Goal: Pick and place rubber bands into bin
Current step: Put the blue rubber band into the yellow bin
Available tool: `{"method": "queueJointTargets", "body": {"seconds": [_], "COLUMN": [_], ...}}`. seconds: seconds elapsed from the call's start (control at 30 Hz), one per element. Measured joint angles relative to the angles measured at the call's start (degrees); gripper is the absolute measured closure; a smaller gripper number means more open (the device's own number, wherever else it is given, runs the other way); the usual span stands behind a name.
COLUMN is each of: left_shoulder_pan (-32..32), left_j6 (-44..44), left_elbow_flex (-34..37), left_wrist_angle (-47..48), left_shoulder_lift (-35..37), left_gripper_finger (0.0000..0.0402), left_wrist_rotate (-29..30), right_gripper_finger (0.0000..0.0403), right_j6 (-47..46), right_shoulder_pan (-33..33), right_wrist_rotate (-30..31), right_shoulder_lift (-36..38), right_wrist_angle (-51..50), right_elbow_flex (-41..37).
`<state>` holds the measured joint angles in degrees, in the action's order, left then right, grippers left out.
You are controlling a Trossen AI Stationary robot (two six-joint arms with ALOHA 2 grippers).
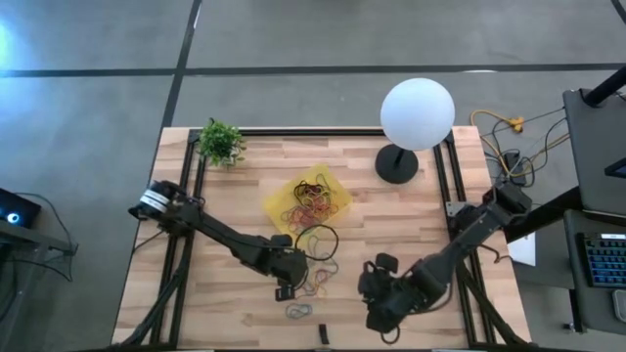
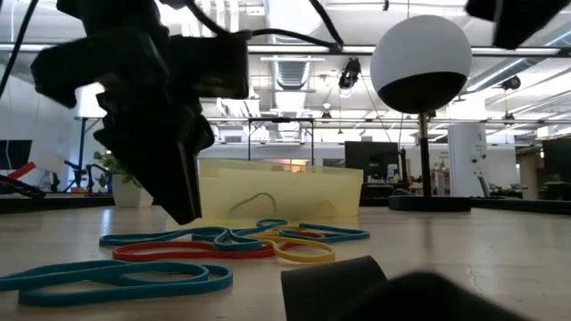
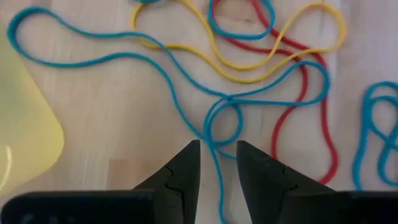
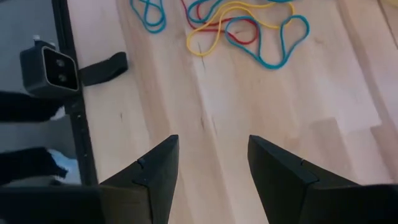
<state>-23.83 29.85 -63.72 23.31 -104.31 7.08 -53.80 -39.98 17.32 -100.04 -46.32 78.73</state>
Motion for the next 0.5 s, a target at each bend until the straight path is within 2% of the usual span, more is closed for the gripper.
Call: {"method": "queueJointTargets", "body": {"seconds": [0.2, 0.5], "left_shoulder_pan": [0.17, 0.22], "left_j6": [1.52, 1.3], "left_elbow_flex": [0.14, 0.33], "left_wrist_angle": [-0.01, -1.42], "left_shoulder_lift": [-1.34, -1.5], "left_gripper_finger": [0.0313, 0.0313], "left_wrist_rotate": [0.68, 1.91], "right_gripper_finger": [0.0225, 0.0225], "right_j6": [-5.56, -7.91], "right_shoulder_pan": [-2.98, -4.26], "right_wrist_rotate": [3.86, 5.4], "right_shoulder_lift": [-0.06, -0.1], "right_wrist_angle": [0.02, 0.02], "right_elbow_flex": [-0.12, -0.23]}}
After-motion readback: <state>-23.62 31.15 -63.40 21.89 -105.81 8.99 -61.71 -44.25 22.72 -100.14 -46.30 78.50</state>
